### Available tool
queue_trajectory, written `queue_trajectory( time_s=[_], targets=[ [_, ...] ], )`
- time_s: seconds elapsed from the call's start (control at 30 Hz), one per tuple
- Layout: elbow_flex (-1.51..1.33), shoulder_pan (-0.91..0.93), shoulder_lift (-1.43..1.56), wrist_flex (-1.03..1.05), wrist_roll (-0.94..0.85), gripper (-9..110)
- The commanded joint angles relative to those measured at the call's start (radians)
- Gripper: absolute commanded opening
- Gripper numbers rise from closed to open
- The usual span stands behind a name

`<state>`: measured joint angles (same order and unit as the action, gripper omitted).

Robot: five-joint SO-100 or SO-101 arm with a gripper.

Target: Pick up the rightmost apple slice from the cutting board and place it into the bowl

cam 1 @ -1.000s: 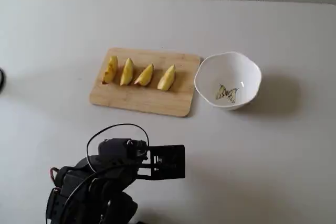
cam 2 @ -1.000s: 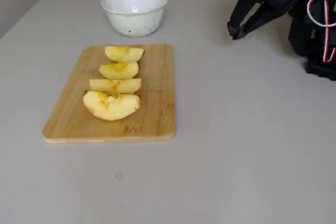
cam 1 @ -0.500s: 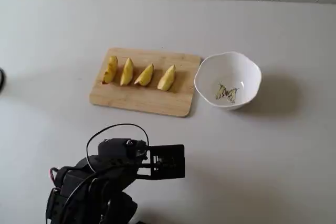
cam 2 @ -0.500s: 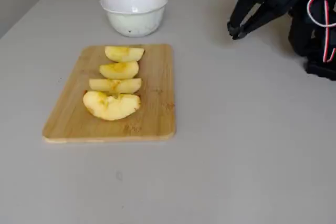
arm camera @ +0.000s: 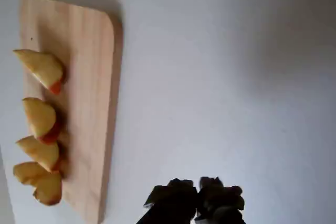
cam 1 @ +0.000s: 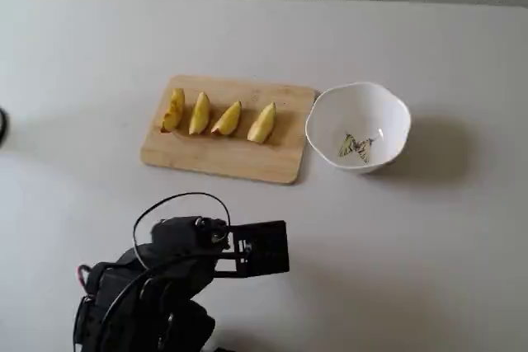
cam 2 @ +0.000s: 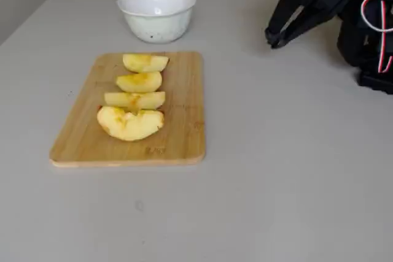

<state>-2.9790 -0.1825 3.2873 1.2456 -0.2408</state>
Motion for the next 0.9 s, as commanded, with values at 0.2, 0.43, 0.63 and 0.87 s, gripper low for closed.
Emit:
queue_trajectory(
  time_s=[0.2,0.43,0.63,0.87],
  targets=[
    [0.141,0.172,0.003,-0.094,-0.367,0],
    [0.414,0.08,-0.172,-0.069,-0.597,0],
    [0.919,-0.012,-0.769,0.038,-0.673,0],
    [1.388,-0.127,-1.262,0.16,-0.729,7]
  ],
)
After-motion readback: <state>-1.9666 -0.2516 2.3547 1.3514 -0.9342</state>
